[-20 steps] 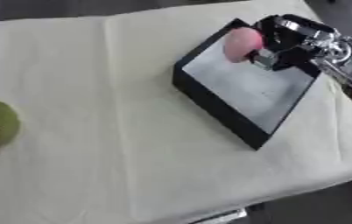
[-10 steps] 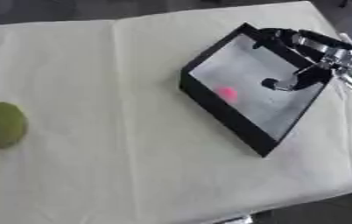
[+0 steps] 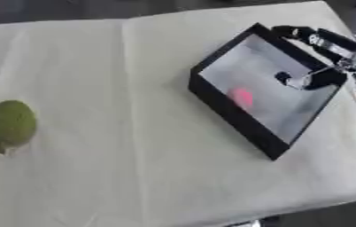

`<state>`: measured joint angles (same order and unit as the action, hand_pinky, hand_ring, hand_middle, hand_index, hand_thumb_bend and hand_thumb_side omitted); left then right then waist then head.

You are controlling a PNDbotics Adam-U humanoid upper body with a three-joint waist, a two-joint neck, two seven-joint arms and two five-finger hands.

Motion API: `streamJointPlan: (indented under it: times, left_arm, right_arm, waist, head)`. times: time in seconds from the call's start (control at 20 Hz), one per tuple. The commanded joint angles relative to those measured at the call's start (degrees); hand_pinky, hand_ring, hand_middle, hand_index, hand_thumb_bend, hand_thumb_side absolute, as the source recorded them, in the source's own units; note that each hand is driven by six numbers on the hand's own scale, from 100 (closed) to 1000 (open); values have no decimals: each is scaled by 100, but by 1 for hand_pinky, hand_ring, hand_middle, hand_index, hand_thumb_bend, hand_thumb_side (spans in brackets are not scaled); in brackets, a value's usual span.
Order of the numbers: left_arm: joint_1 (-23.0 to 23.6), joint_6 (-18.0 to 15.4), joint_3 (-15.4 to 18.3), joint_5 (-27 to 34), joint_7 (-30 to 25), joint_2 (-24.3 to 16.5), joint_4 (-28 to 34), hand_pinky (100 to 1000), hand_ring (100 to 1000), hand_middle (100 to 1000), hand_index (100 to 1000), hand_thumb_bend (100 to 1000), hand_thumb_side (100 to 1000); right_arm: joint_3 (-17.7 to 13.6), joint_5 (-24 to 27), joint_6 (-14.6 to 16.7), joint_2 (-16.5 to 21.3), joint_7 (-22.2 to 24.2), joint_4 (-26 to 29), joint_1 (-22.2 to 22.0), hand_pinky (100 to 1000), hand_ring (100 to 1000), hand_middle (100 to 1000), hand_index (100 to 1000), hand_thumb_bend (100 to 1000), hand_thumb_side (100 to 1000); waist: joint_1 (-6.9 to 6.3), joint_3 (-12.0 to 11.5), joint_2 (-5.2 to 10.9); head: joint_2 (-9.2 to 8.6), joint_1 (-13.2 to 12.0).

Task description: Pick up the objects with one hand, pass them to the other hand, and then place them into the box on the other side of the table.

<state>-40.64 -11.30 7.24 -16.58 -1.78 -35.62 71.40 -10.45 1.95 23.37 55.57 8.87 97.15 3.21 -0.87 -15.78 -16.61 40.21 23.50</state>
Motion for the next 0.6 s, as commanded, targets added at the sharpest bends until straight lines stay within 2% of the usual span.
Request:
streamJointPlan:
  times: [0.05, 0.2, 0.3, 0.35, 0.5, 0.55, 0.6]
  left_arm:
    - [-271, 76, -32, -22, -281, -404, -250, 858, 749, 711, 886, 209, 534]
    - [-487, 216, -133, -13, -567, -572, -683, 874, 770, 732, 898, 207, 563]
    - [-596, 352, -312, 43, -751, -669, -980, 892, 789, 745, 905, 231, 589]
    - [-668, 366, -417, 142, -1042, -700, -1212, 902, 799, 745, 903, 256, 632]
    - [-1006, 139, -439, 658, -2805, -868, -1929, 912, 809, 746, 903, 330, 682]
    - [-1082, 48, -456, 778, -3253, -925, -2062, 912, 809, 746, 903, 330, 682]
    - [-1149, -43, -506, 853, -3598, -990, -2146, 914, 813, 749, 901, 380, 692]
  right_arm:
    - [31, 307, -103, -90, -319, 547, 115, 1000, 1000, 931, 1000, 100, 220]
    - [139, 593, -254, -301, -441, 1012, 184, 1000, 1000, 933, 1000, 100, 140]
    - [172, 778, -415, -384, -375, 1310, 174, 1000, 1000, 930, 1000, 100, 135]
    - [174, 973, -539, -398, -323, 1441, 166, 1000, 1000, 929, 1000, 100, 133]
    - [70, 1700, -962, -360, -22, 1666, 203, 1000, 1000, 927, 1000, 100, 141]
    - [39, 1817, -1042, -350, 57, 1692, 214, 1000, 1000, 927, 1000, 100, 141]
    - [20, 1884, -1090, -342, 111, 1701, 221, 1000, 1000, 926, 1000, 100, 145]
  waist:
    - [-18, -7, 129]
    - [-53, -5, 152]
    - [-76, 7, 162]
    - [-83, 16, 169]
    - [-91, 23, 190]
    - [-92, 24, 193]
    - [-92, 25, 195]
  head:
    - [33, -103]
    - [61, -189]
    - [66, -250]
    - [74, -271]
    - [96, -282]
    - [101, -284]
    - [107, -287]
